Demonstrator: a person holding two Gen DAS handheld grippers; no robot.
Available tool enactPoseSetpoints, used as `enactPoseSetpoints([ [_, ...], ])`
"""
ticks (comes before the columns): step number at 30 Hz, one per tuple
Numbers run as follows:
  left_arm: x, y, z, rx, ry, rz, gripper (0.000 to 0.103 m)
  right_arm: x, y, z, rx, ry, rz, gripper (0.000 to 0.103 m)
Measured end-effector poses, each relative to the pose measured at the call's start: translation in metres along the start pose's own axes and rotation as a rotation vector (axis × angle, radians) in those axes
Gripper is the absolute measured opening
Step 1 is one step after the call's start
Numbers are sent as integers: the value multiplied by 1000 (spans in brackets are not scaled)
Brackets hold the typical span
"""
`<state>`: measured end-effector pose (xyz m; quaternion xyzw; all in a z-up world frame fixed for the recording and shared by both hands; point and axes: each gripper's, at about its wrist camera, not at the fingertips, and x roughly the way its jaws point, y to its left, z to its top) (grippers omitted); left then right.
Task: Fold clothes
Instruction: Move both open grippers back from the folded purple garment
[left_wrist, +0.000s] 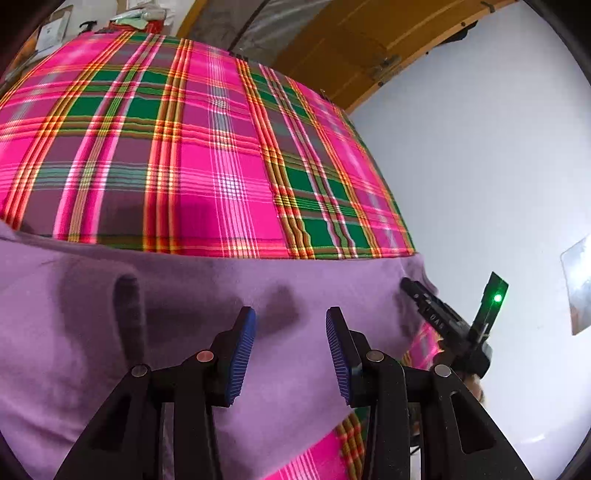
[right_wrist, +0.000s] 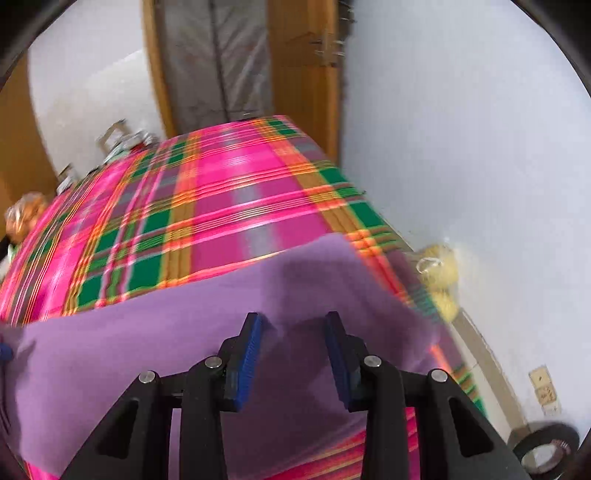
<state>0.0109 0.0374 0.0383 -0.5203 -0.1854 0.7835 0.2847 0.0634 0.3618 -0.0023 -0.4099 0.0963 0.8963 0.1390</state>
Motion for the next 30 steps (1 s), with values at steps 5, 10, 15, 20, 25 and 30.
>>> enactPoseSetpoints([
  [5,18,3,1,-8,31,-3,40,2,-24,7,11,-17,-39,33],
  [10,31,9,3,-31,48,-5,40,-3,-13,12,-21,-70,25,33],
  [15,35,10,6,-29,45,-16,40,10,13,12,-150,-27,31,33],
  [20,36,10,6,-18,35,-21,40,19,4,19,-136,-6,-26,34],
  [25,37,12,5,-17,26,-39,41,22,-14,24,-80,-6,-96,37],
  [30,38,12,5,-9,18,-40,42,21,-31,26,-8,3,-56,43],
])
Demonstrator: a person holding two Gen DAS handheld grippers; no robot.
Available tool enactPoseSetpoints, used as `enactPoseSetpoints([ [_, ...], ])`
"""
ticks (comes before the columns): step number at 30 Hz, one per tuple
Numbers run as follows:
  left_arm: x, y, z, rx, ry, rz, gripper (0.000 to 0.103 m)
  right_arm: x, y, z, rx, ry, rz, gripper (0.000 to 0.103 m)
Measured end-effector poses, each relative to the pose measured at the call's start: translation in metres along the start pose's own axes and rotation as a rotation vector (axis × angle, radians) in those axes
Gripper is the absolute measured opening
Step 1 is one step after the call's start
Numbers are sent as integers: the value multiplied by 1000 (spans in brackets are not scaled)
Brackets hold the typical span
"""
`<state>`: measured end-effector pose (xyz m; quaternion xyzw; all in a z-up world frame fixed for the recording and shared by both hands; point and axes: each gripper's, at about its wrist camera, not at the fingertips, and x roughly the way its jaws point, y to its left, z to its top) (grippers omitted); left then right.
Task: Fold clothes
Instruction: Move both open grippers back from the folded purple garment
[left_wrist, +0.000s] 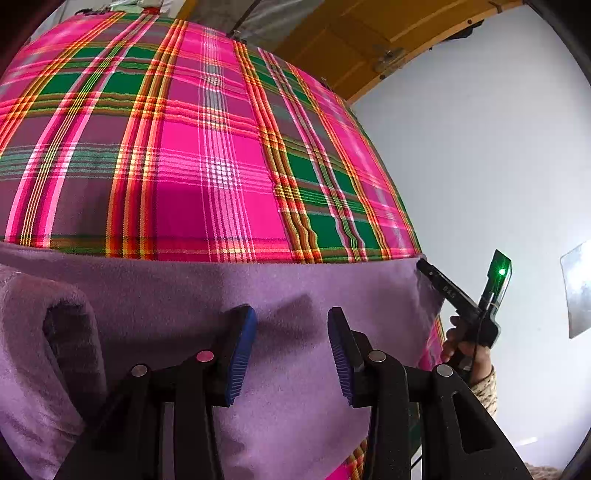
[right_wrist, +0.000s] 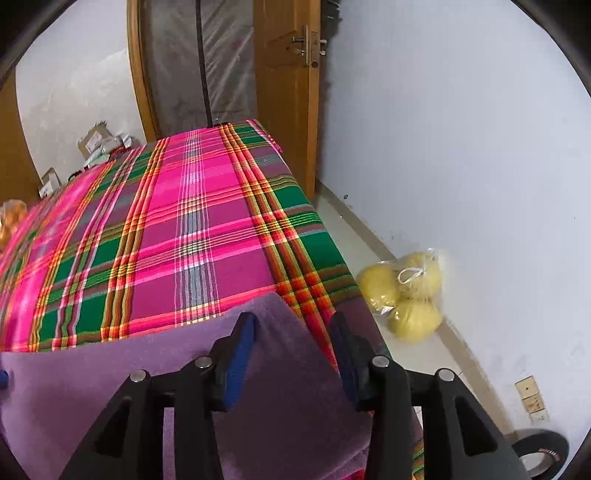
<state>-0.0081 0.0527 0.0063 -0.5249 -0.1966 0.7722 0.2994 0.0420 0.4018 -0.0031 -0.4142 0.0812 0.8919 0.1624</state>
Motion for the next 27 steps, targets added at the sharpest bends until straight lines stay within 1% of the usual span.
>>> enactPoseSetpoints([
  [2,0,-2,-1,12,-3,8,42,-2,-5,1,26,-11,-11,43],
  [5,0,-3,-1,22,-9,16,42,-16,-21,-2,82,-44,28,43],
  [10,1,-8,-2,50,-16,50,42,-43,-47,-28,176,-62,105,43],
  [13,3,-13,-4,72,-20,82,42,-55,-53,-47,216,-63,118,43],
  [18,8,-24,-7,116,-28,155,42,-53,-53,-66,252,-45,132,43],
  [24,13,-36,-11,164,-37,244,42,-45,-47,-65,254,-41,131,43],
  [25,14,-38,-12,171,-39,255,42,-46,-46,-65,260,-42,137,45],
  [27,14,-39,-13,177,-47,268,42,-45,-43,-64,255,-38,141,45],
])
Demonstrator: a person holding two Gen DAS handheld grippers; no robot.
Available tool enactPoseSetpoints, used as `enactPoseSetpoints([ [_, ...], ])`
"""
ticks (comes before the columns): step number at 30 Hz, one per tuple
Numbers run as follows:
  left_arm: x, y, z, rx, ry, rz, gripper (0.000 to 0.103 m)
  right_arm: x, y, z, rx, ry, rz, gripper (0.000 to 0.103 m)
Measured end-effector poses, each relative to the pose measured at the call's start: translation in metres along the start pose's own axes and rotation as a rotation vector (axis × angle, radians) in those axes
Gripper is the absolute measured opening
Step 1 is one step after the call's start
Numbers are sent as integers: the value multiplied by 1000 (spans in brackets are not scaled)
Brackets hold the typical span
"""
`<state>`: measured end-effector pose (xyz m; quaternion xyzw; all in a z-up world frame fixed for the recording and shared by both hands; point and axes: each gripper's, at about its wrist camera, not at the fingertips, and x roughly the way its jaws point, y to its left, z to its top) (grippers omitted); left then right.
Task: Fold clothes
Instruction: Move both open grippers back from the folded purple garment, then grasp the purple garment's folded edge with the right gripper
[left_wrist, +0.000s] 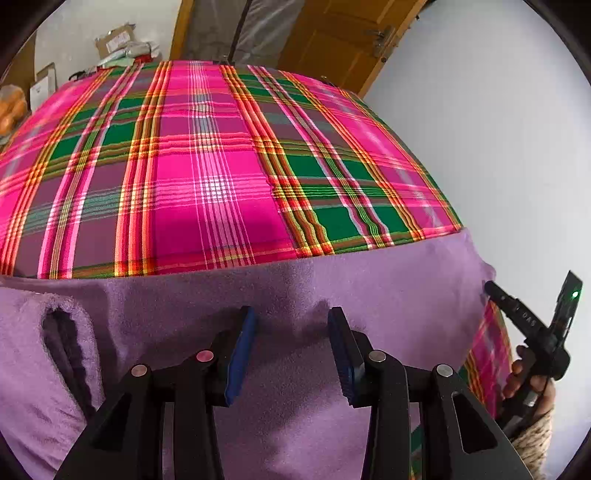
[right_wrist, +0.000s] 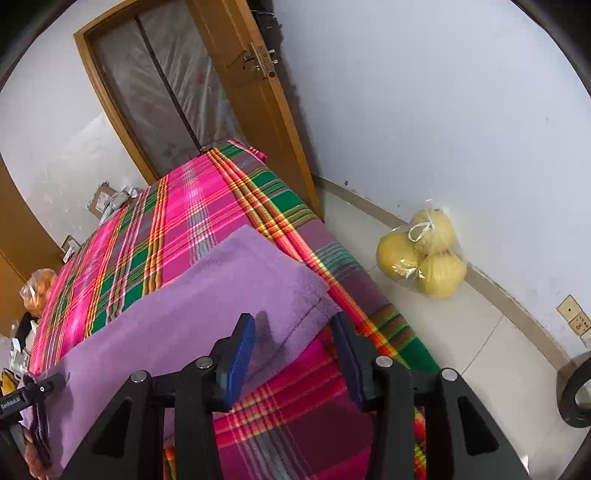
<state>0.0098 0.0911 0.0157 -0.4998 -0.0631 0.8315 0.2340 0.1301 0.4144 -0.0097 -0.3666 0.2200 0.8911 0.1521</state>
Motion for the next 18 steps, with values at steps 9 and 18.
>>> enactPoseSetpoints([
  [9,1,-4,-1,8,-23,29,42,6,-6,9,81,2,13,29],
  [18,2,-3,-1,17,-30,35,42,3,-18,6,122,-3,56,7],
])
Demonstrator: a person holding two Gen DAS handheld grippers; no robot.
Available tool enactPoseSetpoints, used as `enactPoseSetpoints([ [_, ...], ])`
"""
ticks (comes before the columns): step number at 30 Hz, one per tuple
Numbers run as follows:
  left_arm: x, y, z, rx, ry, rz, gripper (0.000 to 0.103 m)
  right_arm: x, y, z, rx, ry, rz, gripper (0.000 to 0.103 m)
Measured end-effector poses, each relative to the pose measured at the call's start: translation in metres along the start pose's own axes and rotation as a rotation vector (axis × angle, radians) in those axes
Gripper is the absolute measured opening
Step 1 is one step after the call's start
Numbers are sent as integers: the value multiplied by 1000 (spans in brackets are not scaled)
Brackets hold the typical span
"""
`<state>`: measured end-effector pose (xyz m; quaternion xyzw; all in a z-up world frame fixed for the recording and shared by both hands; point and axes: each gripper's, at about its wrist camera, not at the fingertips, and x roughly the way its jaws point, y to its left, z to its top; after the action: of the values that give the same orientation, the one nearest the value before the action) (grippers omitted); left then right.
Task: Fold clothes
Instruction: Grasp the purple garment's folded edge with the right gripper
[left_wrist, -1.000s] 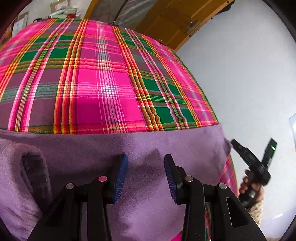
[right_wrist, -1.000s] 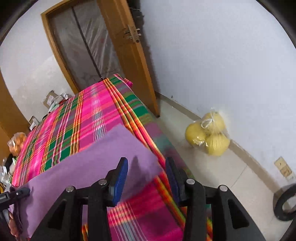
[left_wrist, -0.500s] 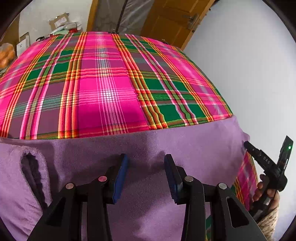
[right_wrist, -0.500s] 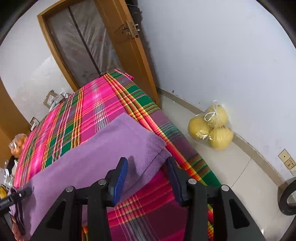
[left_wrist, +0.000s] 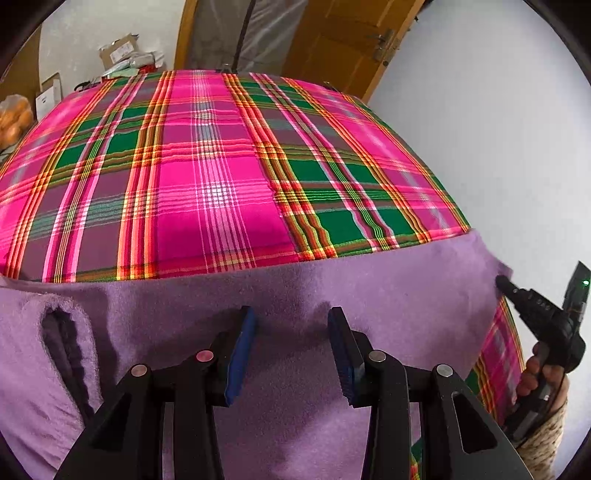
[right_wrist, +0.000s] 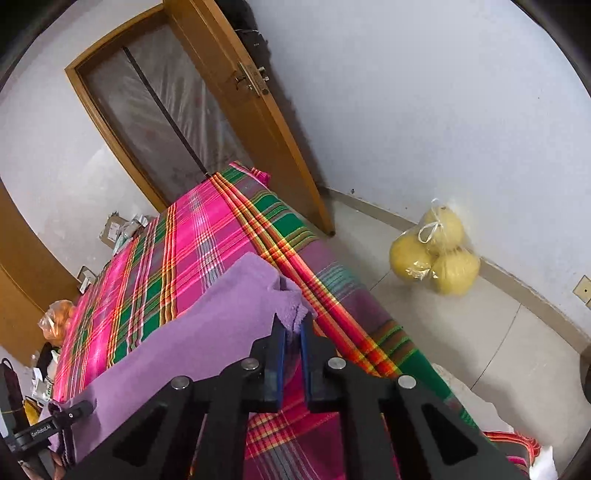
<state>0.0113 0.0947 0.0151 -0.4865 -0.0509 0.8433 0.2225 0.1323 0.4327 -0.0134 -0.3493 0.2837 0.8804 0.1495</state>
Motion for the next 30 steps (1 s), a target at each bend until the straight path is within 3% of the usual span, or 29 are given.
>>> enactPoseSetpoints([
  [13,0,4,2,-24,14,-25,42,-5,6,0,-40,-19,-7,9],
  [21,-3,19,7,-125,64,-114,42,-40,53,0,-182,-126,110,8],
  [30,-4,20,7,-176,102,-227,42,-59,112,-26,-345,-123,234,8],
])
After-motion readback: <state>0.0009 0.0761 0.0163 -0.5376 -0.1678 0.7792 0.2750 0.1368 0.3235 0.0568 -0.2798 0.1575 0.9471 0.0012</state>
